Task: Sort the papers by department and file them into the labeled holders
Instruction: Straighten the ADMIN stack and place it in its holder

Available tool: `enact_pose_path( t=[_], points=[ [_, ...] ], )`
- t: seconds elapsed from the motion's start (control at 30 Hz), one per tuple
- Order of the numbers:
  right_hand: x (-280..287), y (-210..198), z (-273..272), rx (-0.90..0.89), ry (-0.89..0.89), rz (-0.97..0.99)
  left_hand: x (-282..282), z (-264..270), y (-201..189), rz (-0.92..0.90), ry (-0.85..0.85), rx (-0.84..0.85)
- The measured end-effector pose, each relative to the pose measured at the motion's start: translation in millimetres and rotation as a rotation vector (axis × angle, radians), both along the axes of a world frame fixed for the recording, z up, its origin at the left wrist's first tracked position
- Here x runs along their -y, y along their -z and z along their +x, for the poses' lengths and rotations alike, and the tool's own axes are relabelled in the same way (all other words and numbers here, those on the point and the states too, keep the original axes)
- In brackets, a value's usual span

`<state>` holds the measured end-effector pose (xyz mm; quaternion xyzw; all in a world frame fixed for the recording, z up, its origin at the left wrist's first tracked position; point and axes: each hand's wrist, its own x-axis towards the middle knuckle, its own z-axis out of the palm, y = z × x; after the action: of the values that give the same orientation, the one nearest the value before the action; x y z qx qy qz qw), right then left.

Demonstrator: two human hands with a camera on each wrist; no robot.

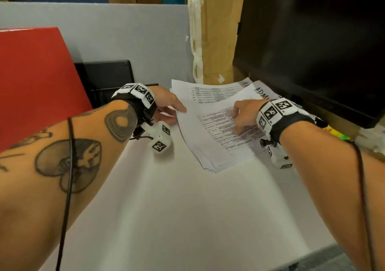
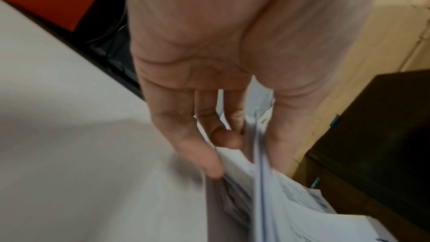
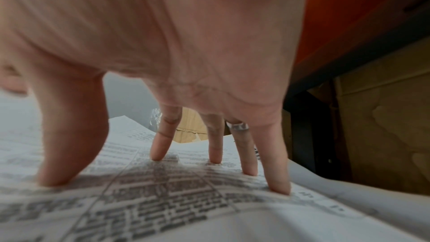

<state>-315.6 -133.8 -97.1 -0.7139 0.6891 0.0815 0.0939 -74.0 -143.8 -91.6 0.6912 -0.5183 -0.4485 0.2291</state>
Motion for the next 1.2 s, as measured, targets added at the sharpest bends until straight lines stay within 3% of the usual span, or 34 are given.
enact_pose_path(
  t=[0.07,0.2,0.33,0.47,0.57,0.67,0.87,1.1,1.2],
  points=[
    [0,0,1,-0.003,0.005,0.002,-4,0,6,0.015,-0.034,-0.182],
    [2,0,3,0.004,0.018,0.019,-10,-10,19,-0.026,-0.059,-0.389],
    [-2,-2,5,0.024,0.025,0.021,-18,-25,34,-0.044,0.005,-0.31],
    [-9,-8,0,0.133,0.059,-0.026,-19,-24,30,-0.261,-0.022,-0.116],
    [-5,-14,-13,0.365,0.124,-0.251,-28,-1,3,-0.378,-0.041,-0.141],
    [-1,-23,-26,0.764,0.294,-0.525,-47,41,-26,-0.556,-0.099,-0.106],
    [-6,-6,-10,1.543,0.139,-0.332,-95,108,-38,-0.785,-0.104,-0.179],
    [-31,-7,40,1.732,0.018,-0.473,-121,107,-28,-1.001,-0.295,-0.293],
    [-32,-7,39,1.636,-0.023,-0.44,-128,104,-25,-1.024,-0.365,-0.362]
  ],
)
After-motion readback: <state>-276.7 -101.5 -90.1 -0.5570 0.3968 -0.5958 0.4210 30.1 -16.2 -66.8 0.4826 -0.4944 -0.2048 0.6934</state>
